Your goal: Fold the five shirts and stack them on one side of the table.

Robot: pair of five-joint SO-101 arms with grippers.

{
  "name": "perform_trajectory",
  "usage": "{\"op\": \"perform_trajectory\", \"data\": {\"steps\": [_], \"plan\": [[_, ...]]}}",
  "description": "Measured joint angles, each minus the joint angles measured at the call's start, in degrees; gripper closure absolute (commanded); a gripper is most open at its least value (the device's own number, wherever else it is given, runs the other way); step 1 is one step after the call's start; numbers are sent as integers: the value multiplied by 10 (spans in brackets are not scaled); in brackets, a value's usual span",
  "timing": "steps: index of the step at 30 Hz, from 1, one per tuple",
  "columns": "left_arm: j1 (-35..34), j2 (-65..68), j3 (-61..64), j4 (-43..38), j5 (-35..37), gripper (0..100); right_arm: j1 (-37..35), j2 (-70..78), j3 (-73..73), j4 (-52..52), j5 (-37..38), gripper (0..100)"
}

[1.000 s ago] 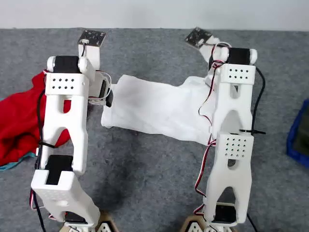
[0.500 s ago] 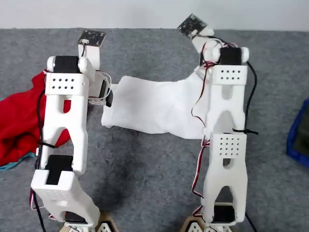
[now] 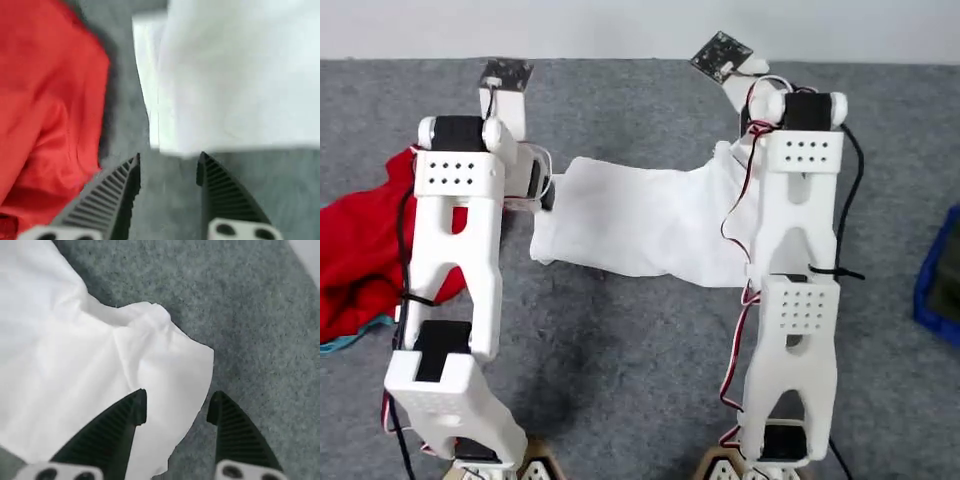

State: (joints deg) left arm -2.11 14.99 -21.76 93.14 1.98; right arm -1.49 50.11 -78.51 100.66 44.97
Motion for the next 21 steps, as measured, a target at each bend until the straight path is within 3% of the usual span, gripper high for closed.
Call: {"op": "perform_trajectory", "data": {"steps": [4,11,17,21], "plan": [[15,41,0,-65,25,779,3,-85,146,0,4,842],[55,184,-67,-83,29,779,35,-224,394,0,32,846],[50,316,-236,-83,29,782,103,-269,444,0,59,847],[47,400,-340,-56,5,851,148,-273,449,0,76,847]]}}
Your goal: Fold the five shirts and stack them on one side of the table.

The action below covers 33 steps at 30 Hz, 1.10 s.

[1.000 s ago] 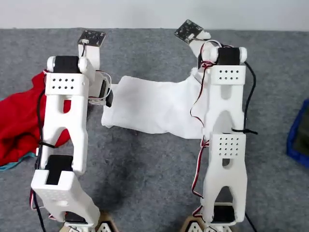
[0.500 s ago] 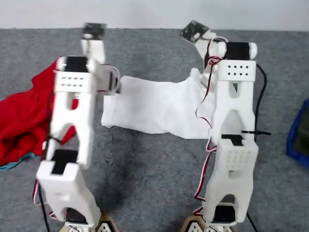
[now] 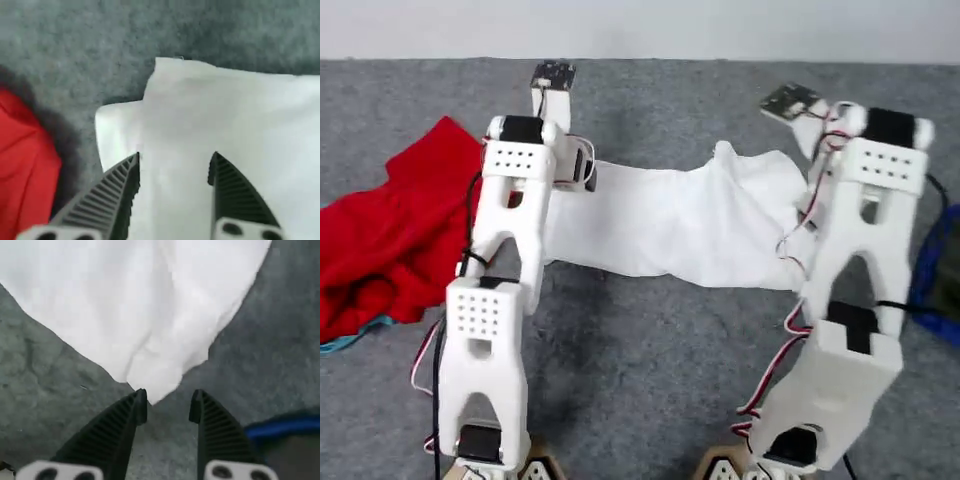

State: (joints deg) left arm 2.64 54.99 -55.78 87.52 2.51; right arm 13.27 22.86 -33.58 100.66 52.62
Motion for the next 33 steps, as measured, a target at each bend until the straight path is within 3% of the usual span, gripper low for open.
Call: {"op": "perform_trajectory", "data": {"steps": [10,17,21,33], "plan": [[3,148,-184,78,-89,892,49,0,0,0,19,847],[-1,183,-222,105,-93,895,49,0,0,0,20,847],[-2,183,-225,106,-94,988,49,0,0,0,20,847],[-22,163,-259,119,-95,986,33,0,0,0,20,848]]}}
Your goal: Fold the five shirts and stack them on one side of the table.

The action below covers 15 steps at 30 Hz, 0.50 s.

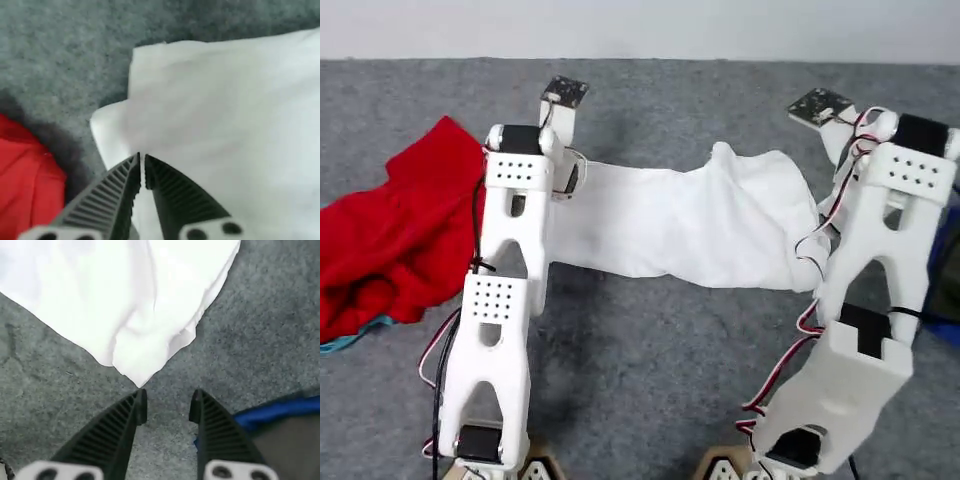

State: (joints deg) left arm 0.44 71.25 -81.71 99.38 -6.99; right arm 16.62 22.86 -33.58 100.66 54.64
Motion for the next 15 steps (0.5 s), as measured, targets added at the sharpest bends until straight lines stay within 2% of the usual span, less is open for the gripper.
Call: {"op": "perform_trajectory", "data": {"steps": [9,15], "plan": [[-69,0,62,0,-1,987,0,0,0,0,0,848],[-69,0,13,0,3,959,0,0,13,0,0,844]]}}
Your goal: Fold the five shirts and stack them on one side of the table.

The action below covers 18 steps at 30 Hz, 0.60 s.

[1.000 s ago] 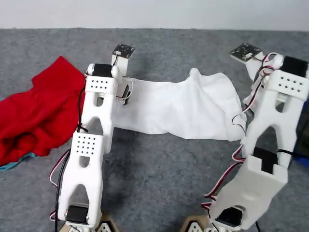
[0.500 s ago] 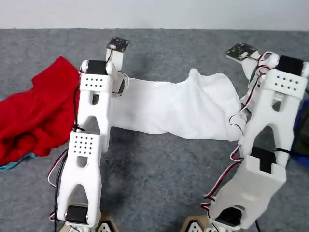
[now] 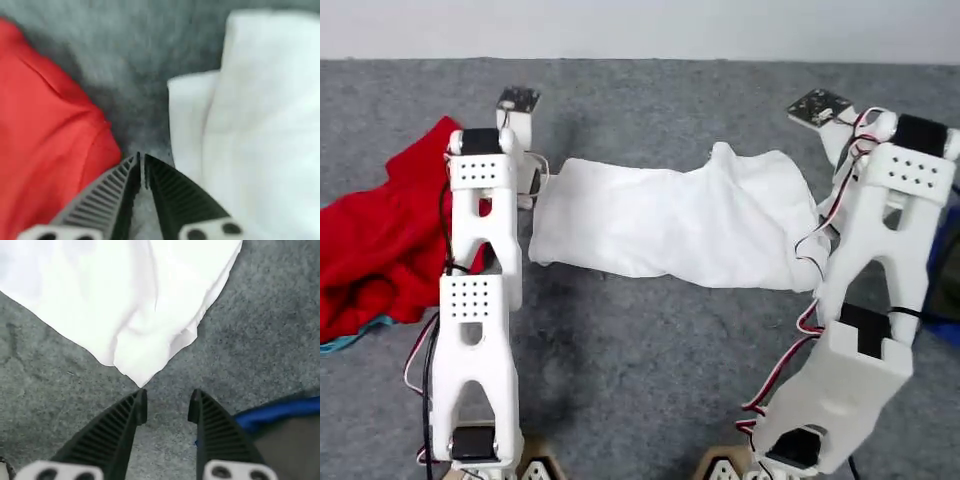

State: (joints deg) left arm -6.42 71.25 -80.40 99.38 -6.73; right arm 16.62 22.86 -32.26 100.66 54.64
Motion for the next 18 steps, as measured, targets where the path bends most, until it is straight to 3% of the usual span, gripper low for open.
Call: {"op": "perform_trajectory", "data": {"steps": [6,12,18], "plan": [[39,0,-47,1,63,760,0,0,64,0,0,844],[57,8,-47,-2,91,815,0,0,83,0,-1,844],[55,49,-47,-21,57,866,0,0,84,0,-1,846]]}}
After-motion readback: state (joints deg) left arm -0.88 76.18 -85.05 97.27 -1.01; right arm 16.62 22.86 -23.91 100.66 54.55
